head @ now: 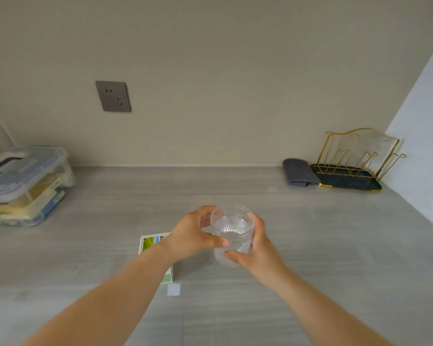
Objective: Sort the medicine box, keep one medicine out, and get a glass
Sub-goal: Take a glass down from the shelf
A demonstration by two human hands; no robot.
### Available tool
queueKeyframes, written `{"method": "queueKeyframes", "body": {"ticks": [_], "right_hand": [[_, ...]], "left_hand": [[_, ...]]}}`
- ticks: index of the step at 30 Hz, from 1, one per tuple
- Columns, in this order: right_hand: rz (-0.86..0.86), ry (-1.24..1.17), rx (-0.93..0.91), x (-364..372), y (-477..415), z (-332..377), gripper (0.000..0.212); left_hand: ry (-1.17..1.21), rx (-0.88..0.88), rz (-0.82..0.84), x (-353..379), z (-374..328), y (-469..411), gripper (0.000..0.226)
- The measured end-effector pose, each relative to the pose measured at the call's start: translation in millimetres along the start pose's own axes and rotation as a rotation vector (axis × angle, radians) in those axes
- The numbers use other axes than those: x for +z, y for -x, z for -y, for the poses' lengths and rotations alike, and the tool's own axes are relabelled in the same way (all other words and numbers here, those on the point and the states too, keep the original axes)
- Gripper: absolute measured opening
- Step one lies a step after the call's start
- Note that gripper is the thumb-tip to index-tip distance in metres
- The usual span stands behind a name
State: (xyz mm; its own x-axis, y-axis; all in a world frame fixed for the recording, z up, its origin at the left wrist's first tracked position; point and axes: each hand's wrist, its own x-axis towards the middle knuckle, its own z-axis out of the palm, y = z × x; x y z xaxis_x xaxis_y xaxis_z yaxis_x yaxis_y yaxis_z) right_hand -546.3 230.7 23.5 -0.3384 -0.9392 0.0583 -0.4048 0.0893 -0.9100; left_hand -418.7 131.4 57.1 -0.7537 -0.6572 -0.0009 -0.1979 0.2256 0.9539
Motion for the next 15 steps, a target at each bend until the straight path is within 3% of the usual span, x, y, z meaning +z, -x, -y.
{"method": "queueKeyframes", "body": {"ticks": [15], "right_hand": [[0.122, -0.006, 0.066, 28, -33, -36, 0.077]], "left_hand": [[-0.031, -0.194, -0.075, -10, 58, -11, 0.065]]}}
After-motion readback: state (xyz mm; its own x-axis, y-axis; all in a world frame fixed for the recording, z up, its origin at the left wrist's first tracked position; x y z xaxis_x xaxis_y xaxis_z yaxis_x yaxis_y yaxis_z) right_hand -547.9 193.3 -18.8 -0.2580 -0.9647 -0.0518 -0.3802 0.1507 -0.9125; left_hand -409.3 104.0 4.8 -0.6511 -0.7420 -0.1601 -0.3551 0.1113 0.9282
